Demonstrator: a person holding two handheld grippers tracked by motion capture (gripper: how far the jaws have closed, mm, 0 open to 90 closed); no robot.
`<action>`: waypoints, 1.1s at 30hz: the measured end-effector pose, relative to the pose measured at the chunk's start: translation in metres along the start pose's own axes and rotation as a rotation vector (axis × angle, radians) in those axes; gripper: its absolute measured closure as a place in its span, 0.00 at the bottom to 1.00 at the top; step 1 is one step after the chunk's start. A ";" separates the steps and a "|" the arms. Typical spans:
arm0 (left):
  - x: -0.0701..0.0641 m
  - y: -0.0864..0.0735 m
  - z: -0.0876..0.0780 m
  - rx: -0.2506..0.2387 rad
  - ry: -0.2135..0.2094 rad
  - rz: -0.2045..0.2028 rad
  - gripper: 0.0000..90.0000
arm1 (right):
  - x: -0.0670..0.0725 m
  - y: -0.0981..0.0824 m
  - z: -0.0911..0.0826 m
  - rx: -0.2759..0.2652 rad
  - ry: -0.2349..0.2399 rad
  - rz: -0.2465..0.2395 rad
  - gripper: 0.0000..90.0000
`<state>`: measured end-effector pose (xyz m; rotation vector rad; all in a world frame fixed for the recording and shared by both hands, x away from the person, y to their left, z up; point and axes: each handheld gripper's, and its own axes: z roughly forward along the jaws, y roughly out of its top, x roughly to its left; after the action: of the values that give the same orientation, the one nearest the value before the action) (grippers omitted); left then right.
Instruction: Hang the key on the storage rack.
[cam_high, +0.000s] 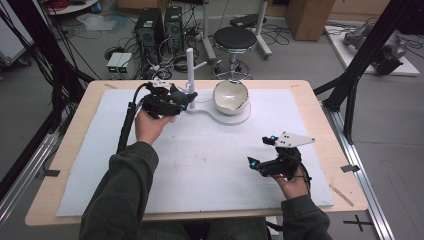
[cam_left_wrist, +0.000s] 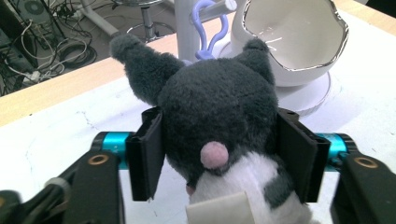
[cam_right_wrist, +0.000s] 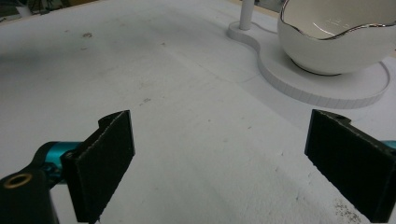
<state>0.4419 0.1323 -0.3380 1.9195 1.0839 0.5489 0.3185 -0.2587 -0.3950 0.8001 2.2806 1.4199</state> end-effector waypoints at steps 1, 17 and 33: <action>0.000 0.000 0.000 0.002 0.001 -0.001 0.40 | 0.000 0.000 0.000 -0.001 0.001 -0.001 0.08; -0.002 0.003 -0.013 -0.045 -0.033 0.021 0.39 | -0.002 0.000 0.000 0.002 -0.001 0.000 0.08; -0.006 0.004 -0.022 -0.069 -0.076 0.047 0.39 | -0.008 -0.008 -0.005 0.008 -0.018 0.024 0.08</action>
<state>0.4251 0.1363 -0.3222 1.8948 0.9620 0.5283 0.3199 -0.2700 -0.4004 0.8415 2.2716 1.4091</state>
